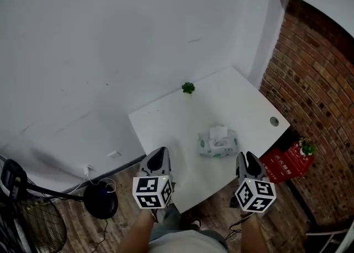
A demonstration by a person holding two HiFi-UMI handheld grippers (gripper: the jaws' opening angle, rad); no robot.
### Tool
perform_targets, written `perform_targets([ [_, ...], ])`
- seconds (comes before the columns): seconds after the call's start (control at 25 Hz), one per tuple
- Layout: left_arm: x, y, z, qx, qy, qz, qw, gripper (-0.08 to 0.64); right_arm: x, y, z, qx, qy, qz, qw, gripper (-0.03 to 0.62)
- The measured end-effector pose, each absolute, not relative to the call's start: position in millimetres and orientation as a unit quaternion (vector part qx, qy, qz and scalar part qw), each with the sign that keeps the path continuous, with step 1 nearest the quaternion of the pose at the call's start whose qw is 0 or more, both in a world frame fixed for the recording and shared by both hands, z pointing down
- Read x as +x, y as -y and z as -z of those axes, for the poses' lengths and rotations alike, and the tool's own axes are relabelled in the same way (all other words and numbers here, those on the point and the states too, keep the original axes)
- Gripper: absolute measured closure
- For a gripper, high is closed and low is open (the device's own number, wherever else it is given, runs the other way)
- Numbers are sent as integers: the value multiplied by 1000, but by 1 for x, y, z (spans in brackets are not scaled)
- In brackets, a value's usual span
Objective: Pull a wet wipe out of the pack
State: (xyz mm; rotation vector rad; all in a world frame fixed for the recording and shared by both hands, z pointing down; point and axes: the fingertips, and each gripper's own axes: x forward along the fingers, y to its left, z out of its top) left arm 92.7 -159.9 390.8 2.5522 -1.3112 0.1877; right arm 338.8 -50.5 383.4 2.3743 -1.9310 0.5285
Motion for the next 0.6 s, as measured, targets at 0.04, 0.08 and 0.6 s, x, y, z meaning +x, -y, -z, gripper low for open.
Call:
perform_targets([
  [0.04, 94, 164, -391, 880, 451, -64, 134, 560, 338, 54, -384, 764, 622, -171, 19, 482],
  [0.08, 96, 167, -392, 881, 449, -65, 135, 560, 338, 57, -386, 764, 621, -173, 19, 482],
  [0.6, 102, 189, -419, 875, 451, -87, 154, 560, 342, 83, -415, 755, 623, -196, 58, 480],
])
